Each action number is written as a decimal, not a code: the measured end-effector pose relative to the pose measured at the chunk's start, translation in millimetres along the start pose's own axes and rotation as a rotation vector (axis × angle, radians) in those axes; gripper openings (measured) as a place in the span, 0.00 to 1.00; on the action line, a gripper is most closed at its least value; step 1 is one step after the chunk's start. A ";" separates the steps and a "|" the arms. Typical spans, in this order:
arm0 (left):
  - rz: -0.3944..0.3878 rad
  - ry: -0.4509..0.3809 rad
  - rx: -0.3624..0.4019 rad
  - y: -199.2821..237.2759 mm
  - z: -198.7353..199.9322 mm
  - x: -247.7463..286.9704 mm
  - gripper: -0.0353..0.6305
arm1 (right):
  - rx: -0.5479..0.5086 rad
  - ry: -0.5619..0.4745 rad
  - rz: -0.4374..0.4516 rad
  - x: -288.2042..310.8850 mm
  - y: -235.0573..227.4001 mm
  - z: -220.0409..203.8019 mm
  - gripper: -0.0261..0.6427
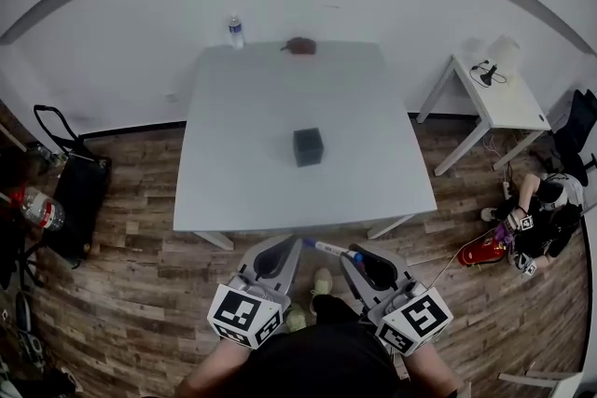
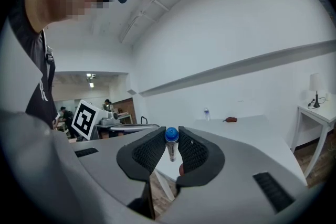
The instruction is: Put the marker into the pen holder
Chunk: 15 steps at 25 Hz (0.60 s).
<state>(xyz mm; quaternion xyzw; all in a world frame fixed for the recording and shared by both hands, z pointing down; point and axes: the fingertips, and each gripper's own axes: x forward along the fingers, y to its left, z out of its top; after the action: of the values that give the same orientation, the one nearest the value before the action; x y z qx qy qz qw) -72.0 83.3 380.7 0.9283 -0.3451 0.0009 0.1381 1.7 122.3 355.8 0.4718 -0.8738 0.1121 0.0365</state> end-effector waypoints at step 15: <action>0.075 0.043 0.005 60.4 10.2 115.0 0.06 | 0.020 0.043 0.056 83.7 -116.7 7.3 0.16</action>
<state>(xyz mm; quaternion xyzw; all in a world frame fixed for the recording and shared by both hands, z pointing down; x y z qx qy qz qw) -24.0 -36.7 397.5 0.9149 -0.3765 0.0270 0.1431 52.9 -9.5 381.8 0.4448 -0.8846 0.1318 0.0476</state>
